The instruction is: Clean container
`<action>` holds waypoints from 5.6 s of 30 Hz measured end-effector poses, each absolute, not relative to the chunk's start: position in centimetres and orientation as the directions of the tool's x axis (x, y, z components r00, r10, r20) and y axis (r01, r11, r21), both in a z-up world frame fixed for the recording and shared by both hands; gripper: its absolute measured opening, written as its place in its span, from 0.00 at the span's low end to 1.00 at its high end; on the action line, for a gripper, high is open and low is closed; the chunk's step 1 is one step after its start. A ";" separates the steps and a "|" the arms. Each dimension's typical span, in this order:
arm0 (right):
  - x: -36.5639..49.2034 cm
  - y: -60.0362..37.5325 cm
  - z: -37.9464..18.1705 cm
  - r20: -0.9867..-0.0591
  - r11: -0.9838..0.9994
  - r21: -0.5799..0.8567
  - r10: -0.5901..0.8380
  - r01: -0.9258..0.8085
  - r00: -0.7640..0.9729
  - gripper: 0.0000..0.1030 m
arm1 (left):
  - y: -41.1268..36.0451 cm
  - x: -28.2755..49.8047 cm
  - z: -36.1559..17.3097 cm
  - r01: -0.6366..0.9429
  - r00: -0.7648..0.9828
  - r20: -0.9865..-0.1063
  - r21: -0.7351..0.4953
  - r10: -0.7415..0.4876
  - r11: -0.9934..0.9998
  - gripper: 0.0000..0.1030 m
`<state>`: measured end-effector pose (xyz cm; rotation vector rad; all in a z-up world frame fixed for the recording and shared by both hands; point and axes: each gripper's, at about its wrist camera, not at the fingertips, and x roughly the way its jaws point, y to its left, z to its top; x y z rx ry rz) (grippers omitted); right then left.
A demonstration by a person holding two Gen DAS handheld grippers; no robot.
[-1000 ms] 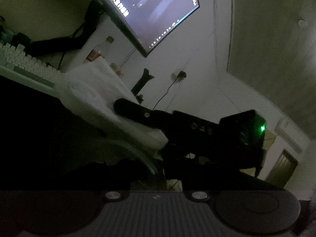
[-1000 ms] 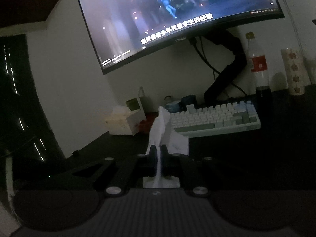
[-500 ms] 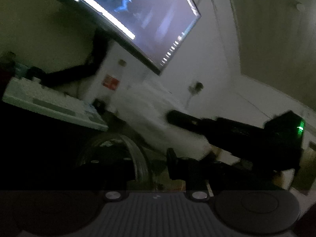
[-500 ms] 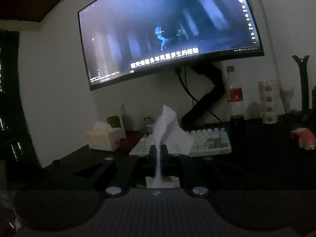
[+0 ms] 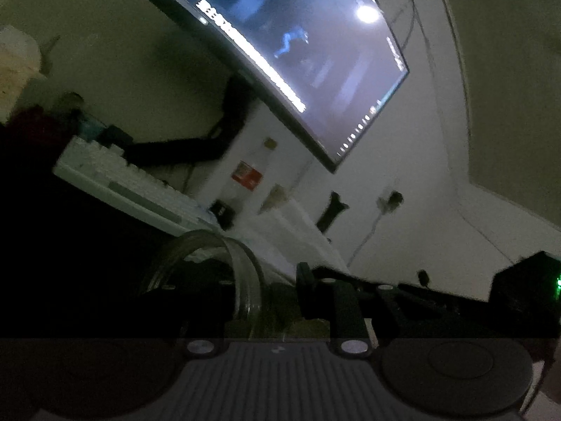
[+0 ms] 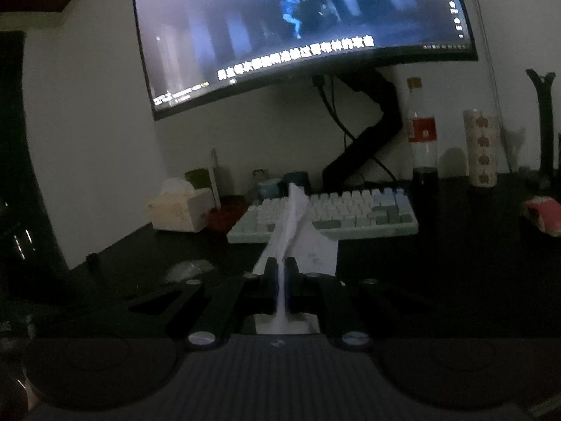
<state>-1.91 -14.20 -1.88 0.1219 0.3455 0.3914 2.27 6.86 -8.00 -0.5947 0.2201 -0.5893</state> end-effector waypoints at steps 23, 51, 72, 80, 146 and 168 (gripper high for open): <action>0.7 -15.9 -3.2 -0.273 0.909 0.243 0.398 -0.337 0.876 0.06 | 5.9 3.8 -8.4 0.599 0.642 -0.274 -0.403 -0.716 0.692 0.65; -0.5 -12.7 -2.3 -0.286 0.731 0.330 0.681 -0.598 0.674 0.08 | 5.3 4.4 -9.1 0.583 0.632 -0.281 -0.443 -0.723 0.682 0.25; 1.6 -15.8 -3.2 -0.295 0.843 0.318 0.524 -0.435 0.799 0.04 | 6.2 4.7 -9.3 0.571 0.641 -0.260 -0.466 -0.722 0.675 0.25; -0.4 -13.1 -2.7 -0.279 0.758 0.307 0.650 -0.575 0.707 0.06 | 6.2 4.7 -9.3 0.573 0.640 -0.263 -0.464 -0.722 0.676 0.25; -0.1 -14.0 -3.5 -0.285 0.834 0.249 0.549 -0.492 0.786 0.14 | 5.8 4.0 -9.2 0.605 0.624 -0.251 -0.445 -0.740 0.661 1.00; 2.0 -12.5 -2.9 -0.301 0.837 0.250 0.544 -0.486 0.783 0.09 | 6.3 4.3 -9.1 0.544 0.676 -0.266 -0.449 -0.687 0.709 1.00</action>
